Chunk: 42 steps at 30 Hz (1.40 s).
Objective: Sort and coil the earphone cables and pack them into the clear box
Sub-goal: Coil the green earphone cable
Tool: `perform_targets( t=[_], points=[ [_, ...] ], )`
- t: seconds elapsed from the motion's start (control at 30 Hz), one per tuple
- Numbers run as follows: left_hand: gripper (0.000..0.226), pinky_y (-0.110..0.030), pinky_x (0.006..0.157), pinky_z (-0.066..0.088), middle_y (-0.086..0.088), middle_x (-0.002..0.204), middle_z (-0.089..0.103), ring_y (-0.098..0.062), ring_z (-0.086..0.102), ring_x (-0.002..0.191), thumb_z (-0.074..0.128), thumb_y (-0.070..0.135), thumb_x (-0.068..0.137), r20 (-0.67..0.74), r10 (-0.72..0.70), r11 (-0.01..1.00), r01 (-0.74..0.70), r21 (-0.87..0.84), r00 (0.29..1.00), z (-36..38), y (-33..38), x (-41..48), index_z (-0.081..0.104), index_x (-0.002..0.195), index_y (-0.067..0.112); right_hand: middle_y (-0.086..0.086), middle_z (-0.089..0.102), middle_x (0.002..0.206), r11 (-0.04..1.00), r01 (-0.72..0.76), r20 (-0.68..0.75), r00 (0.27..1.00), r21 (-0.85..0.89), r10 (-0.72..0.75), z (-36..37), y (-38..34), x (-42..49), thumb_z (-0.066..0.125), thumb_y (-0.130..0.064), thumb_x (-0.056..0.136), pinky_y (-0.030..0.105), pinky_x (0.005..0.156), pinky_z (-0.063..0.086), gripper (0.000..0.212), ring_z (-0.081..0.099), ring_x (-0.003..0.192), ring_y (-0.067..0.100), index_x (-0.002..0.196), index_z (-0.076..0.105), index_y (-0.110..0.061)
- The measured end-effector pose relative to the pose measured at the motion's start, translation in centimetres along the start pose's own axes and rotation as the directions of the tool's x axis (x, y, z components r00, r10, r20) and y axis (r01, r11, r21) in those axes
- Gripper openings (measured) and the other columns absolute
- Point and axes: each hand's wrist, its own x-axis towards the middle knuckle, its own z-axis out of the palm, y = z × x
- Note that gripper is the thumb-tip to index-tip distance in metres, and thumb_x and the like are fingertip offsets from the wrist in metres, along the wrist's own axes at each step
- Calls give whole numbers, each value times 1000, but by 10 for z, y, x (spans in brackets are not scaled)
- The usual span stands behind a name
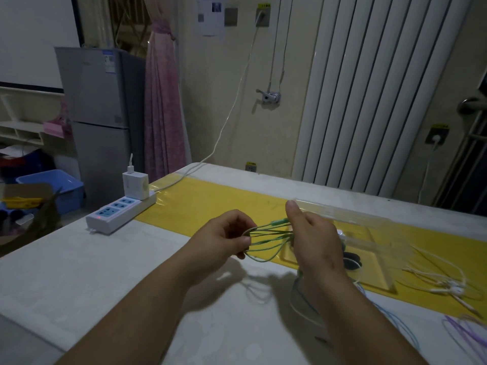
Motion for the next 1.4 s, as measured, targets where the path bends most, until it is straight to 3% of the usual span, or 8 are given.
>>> perform_targets(
  t=[0.2, 0.5, 0.77, 0.9, 1.0, 1.17, 1.33, 1.4],
  points=[
    [14, -32, 55, 45, -1, 76, 60, -21, 55, 64, 55, -5, 91, 20, -40, 999, 41, -14, 999, 0, 1, -2, 62, 96, 7, 27, 42, 63, 999, 34, -85, 996, -18, -35, -1, 0, 1, 57, -24, 85, 34, 56, 28, 39, 33, 58, 22, 62, 37, -1],
    [23, -29, 55, 52, -14, 62, 57, -20, 58, 57, 49, -12, 91, 65, -102, 980, 111, -166, 993, 5, 5, -6, 67, 85, 1, 5, 42, 56, 988, 141, -180, 972, -59, -149, -2, -2, -1, 54, -15, 82, 33, 51, 30, 14, 33, 51, 21, 82, 40, -14],
    [24, -27, 59, 52, -12, 63, 57, -18, 58, 59, 48, -11, 92, -90, -104, 979, 86, -184, 990, 0, 3, -2, 69, 87, 0, -10, 52, 60, 985, 76, 77, 995, -153, -65, -9, -6, 1, 47, -14, 92, 23, 52, 31, 24, 47, 59, 7, 85, 69, -20],
    [25, -25, 64, 54, -10, 68, 62, -18, 61, 65, 51, -7, 93, -284, -73, 989, 32, -145, 956, -8, -4, 4, 72, 89, 6, 4, 41, 56, 956, 124, 243, 968, -265, -58, -5, -1, 2, 49, -26, 97, 30, 57, 28, 39, 38, 55, 18, 77, 62, 5],
    [27, -25, 67, 55, -11, 73, 65, -19, 63, 66, 52, -6, 93, -372, -70, 995, 37, -97, 925, -13, -8, 7, 73, 87, 10, 10, 47, 61, 912, 170, 387, 922, -374, -13, 4, -2, -8, 50, -32, 97, 31, 58, 31, 45, 43, 58, 21, 65, 54, 0],
    [30, -26, 66, 57, -8, 65, 66, -16, 63, 60, 53, -8, 91, -367, -108, 991, 130, 35, 924, -12, -15, 8, 73, 81, 12, 15, 71, 82, 814, 232, 544, 831, -532, 119, 19, -2, -22, 53, -35, 96, 32, 69, 47, 39, 64, 77, 29, 68, 63, -9],
    [32, -29, 63, 58, -12, 67, 66, -18, 62, 58, 57, -10, 87, -328, -143, 957, 215, 195, 934, -6, -21, 9, 71, 73, 15, 7, 53, 68, 690, 281, 544, 817, -667, 193, 22, 5, -28, 57, -32, 93, 31, 54, 35, 30, 52, 73, 28, 71, 55, -12],
    [33, -31, 66, 58, -5, 68, 67, -16, 63, 61, 62, -8, 84, -297, -83, 920, 188, 344, 951, -4, -24, 10, 72, 69, 20, 10, 53, 77, 647, 323, 549, 816, -690, 178, 23, 5, -32, 55, -27, 92, 29, 60, 34, 18, 51, 77, 28, 81, 59, -13]
  ],
)
